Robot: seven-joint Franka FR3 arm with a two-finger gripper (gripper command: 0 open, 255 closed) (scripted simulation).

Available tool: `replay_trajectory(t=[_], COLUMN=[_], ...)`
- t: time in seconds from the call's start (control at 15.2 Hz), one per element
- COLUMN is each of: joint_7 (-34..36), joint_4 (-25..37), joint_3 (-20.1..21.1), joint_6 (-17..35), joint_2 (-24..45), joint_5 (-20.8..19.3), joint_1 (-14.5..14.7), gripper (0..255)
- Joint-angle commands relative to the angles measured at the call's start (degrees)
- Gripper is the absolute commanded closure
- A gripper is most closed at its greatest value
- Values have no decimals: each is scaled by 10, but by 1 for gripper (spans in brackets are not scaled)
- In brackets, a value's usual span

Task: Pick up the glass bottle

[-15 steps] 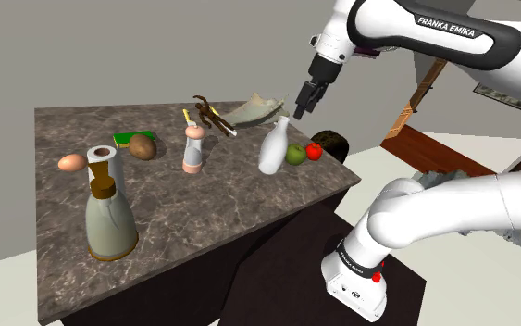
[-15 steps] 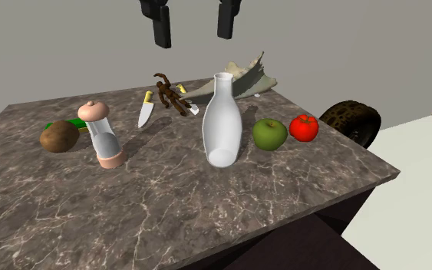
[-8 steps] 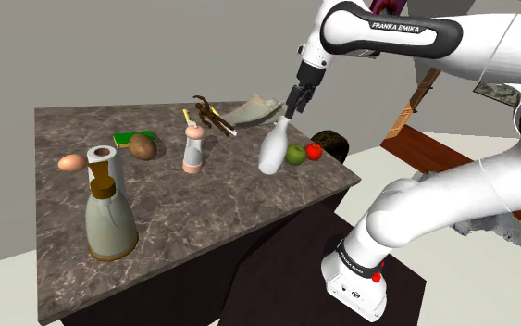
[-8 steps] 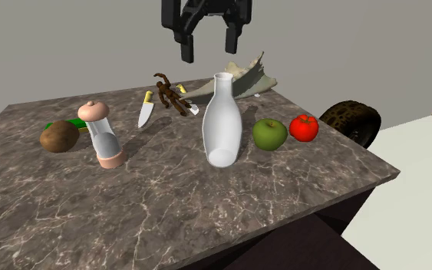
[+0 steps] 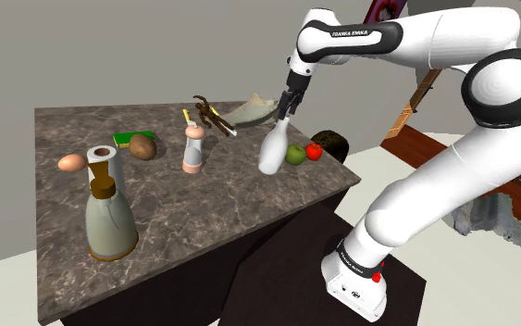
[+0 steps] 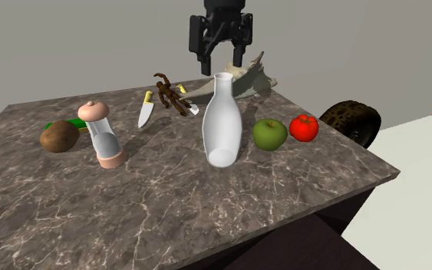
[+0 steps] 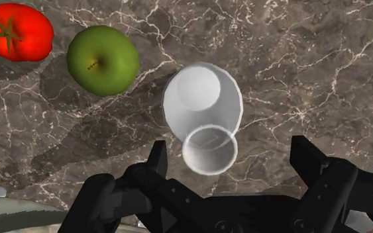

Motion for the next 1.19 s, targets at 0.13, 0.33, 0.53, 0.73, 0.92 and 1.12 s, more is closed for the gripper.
replay_trajectory(t=[0.13, 0.33, 0.53, 0.73, 0.92, 1.12], joint_7=[-11, -11, -12, -12, -12, -12], joint_4=[3, -16, -31, -31, -31, -31], joint_3=[-7, -8, -9, -9, -8, -9], joint_6=[20, 43, 63, 63, 63, 63], joint_2=[26, 31, 36, 36, 36, 36], joint_5=[1, 1, 2, 2, 2, 2], joint_1=[-3, -3, -3, -3, -3, -4], gripper=[0, 0, 0, 255, 255, 255])
